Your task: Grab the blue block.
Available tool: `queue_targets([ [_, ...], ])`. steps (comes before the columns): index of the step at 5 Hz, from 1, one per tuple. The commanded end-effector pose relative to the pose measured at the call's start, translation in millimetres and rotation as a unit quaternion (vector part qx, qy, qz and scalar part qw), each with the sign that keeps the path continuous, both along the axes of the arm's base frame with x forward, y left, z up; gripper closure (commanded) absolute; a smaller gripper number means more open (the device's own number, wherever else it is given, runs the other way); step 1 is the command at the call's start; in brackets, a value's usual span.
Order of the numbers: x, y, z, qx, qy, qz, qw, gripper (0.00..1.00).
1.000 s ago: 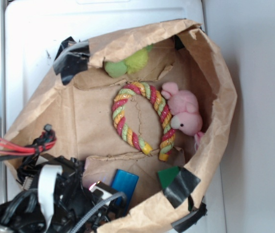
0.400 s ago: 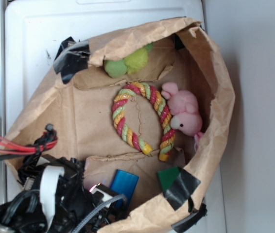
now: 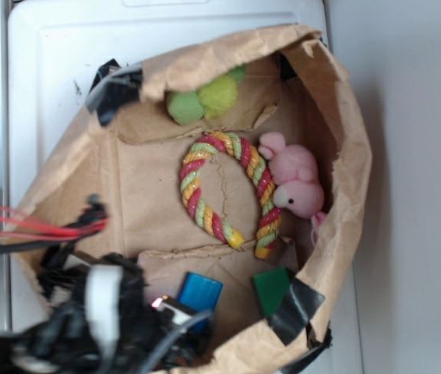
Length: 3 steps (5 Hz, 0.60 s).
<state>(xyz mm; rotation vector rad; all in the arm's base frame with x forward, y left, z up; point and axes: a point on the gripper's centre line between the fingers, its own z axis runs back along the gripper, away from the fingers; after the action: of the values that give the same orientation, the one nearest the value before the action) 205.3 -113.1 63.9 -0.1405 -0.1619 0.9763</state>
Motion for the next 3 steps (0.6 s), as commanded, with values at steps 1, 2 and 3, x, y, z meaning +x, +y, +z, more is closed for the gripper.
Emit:
queue_targets([
  [1, 90, 31, 14, -0.016, -0.011, 0.023, 1.0, 0.0],
  [2, 110, 42, 16, -0.017, -0.02, 0.01, 1.0, 0.0],
  [3, 115, 52, 16, -0.018, -0.031, 0.0, 0.999, 0.0],
])
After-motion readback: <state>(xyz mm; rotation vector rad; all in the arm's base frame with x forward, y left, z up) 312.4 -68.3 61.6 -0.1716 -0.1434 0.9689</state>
